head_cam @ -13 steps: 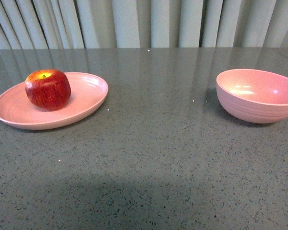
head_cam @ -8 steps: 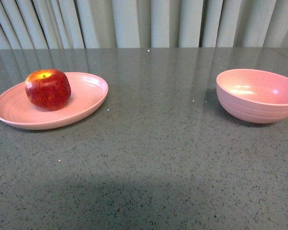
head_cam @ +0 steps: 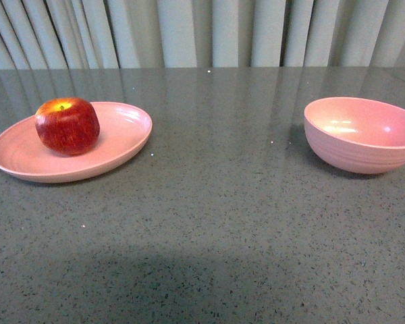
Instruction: Move apple from plate to bowl
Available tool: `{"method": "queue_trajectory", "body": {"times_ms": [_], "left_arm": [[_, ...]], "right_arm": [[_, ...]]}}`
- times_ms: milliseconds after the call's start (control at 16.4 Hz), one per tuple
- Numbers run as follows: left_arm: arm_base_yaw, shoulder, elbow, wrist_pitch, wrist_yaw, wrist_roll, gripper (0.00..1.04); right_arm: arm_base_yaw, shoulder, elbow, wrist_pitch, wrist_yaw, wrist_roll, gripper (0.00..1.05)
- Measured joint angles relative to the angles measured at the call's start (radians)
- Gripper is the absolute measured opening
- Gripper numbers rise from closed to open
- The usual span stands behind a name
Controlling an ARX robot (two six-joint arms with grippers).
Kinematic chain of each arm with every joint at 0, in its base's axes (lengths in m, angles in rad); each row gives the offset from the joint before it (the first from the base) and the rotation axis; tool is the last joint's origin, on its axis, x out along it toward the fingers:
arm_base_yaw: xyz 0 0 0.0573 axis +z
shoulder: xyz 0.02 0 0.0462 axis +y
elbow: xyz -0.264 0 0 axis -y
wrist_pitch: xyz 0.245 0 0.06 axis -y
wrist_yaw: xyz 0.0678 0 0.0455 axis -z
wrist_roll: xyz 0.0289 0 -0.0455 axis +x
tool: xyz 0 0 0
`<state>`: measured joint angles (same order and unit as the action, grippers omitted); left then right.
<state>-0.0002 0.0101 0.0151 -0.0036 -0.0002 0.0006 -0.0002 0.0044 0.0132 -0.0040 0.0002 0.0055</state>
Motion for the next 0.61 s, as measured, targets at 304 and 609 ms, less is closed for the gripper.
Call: {"method": "queue_trajectory", "body": {"times_ms": [304,609], "left_arm": [[0.000,0.000,0.000,0.000,0.000,0.000,0.98],[0.000,0.000,0.000,0.000,0.000,0.000,0.98]], "right_arm": [[0.000,0.000,0.000,0.000,0.000,0.000,0.98],[0.000,0.000,0.000,0.000,0.000,0.000,0.98]]}}
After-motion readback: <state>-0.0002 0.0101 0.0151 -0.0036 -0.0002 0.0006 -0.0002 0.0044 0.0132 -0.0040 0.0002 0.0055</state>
